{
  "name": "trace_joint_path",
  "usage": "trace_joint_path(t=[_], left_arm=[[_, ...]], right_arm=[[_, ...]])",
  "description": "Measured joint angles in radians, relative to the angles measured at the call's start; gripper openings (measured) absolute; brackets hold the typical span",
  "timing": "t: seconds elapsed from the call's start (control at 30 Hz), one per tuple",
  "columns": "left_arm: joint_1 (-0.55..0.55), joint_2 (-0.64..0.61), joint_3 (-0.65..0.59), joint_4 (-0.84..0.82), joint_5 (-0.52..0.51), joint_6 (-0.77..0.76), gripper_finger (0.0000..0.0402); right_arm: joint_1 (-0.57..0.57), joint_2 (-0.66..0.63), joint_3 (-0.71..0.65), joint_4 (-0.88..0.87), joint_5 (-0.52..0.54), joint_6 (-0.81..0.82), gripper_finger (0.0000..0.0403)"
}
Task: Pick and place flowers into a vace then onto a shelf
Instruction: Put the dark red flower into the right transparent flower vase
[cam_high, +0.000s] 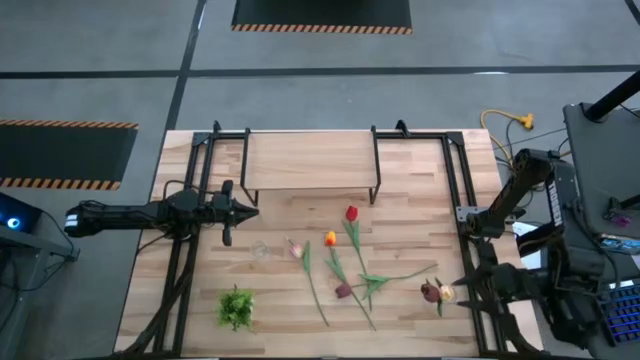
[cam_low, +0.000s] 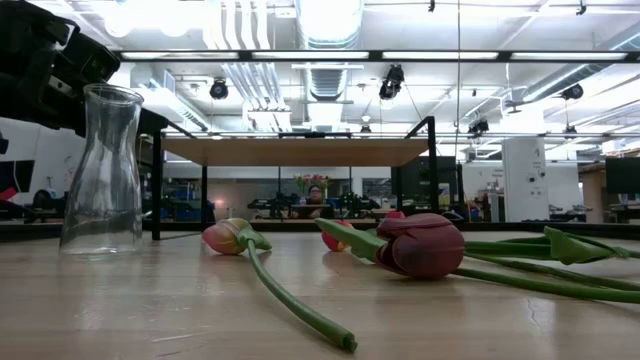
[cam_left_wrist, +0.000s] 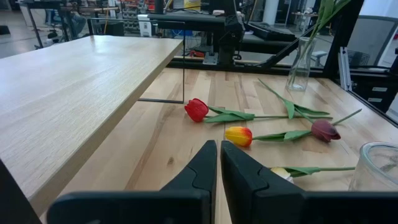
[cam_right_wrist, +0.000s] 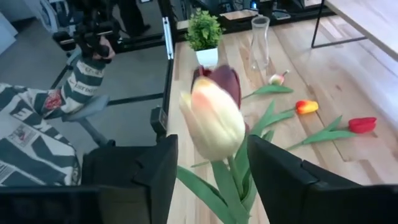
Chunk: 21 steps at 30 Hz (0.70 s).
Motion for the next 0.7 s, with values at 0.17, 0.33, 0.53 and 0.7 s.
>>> trace_joint_path(t=[0.17,0.33,0.53,0.7], left_arm=[[0.000,0.000,0.000,0.000,0.000,0.000,0.0005],[0.000,0.000,0.000,0.000,0.000,0.000,0.0005],[0.000,0.000,0.000,0.000,0.000,0.000,0.0005],[0.000,0.000,0.000,0.000,0.000,0.000,0.0005]], right_arm=[[0.000,-0.001,0.106,-0.076,0.002,0.001,0.0187],[0.000,-0.003,0.182,-0.082,0.156,-0.084,0.0187],[-0.043,-0.003,0.219,-0.080,0.256,-0.187,0.0187],[-0.117,-0.002,0.220,-0.060,0.245,-0.263,0.0187]])
